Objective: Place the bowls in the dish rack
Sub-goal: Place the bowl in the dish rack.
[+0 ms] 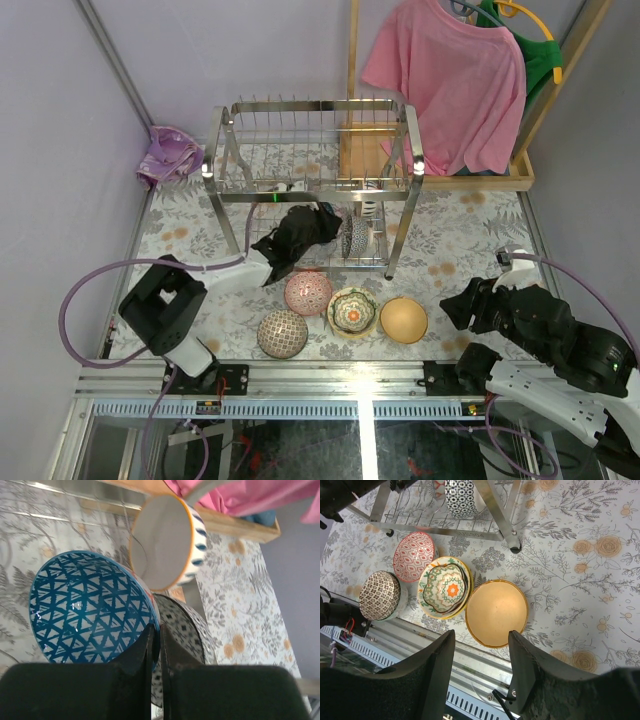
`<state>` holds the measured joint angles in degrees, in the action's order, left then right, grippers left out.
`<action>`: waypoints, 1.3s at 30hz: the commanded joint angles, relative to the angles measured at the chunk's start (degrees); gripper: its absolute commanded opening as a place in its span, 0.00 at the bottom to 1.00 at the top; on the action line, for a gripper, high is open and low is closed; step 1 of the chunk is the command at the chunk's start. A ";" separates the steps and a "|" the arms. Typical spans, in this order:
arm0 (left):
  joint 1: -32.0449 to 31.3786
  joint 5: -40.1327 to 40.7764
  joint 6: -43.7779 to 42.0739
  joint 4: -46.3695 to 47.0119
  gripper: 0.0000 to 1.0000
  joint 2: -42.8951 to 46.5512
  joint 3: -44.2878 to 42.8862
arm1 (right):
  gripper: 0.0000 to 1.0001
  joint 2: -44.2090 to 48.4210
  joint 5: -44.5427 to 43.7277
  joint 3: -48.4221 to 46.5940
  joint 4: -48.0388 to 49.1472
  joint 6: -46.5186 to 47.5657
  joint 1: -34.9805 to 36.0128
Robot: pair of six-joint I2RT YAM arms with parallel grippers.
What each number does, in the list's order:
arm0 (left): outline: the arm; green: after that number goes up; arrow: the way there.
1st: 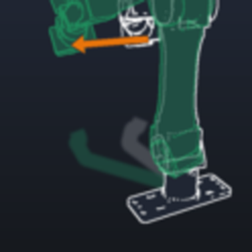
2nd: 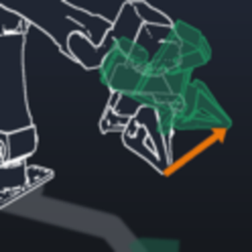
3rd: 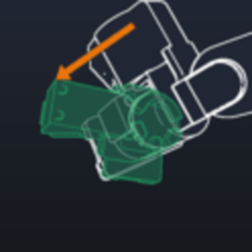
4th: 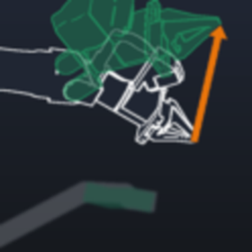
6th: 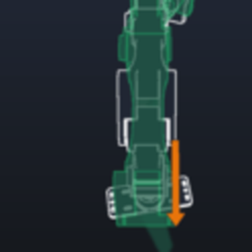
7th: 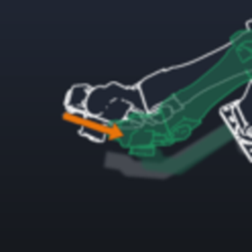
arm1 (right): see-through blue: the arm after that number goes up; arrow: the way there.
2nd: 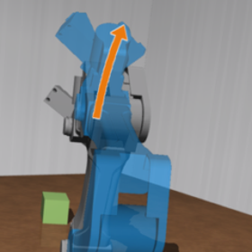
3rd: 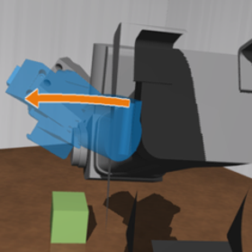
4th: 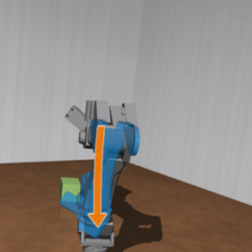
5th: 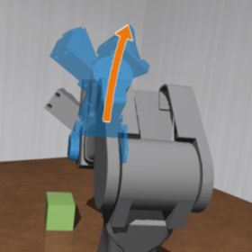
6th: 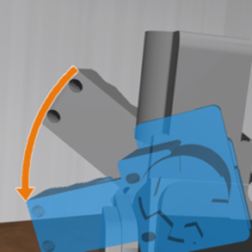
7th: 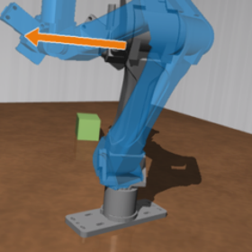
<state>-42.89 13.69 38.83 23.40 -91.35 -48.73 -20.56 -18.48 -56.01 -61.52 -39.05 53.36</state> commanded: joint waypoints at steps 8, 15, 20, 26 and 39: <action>12.78 -22.08 5.78 13.24 0.00 -7.52 1.36 | 0.54 -1.60 2.04 -0.99 -0.07 2.66 0.16; 17.07 -30.66 7.47 17.84 0.00 -11.01 -1.84 | 0.54 -1.92 2.13 0.36 0.24 2.59 0.14; 21.42 -38.29 12.05 23.45 0.00 -15.15 -5.56 | 0.54 -3.48 2.23 0.24 0.23 2.67 0.09; 23.70 -45.47 20.29 33.57 0.00 -21.55 -9.59 | 0.54 -5.79 2.11 0.30 0.32 2.57 0.12; 23.85 -48.56 33.73 51.20 0.00 -27.38 -10.76 | 0.54 -7.43 0.84 0.03 -0.91 1.86 0.15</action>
<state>-19.03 -31.27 65.60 65.84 -118.02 -58.08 -27.00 -18.59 -55.64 -61.45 -39.03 53.36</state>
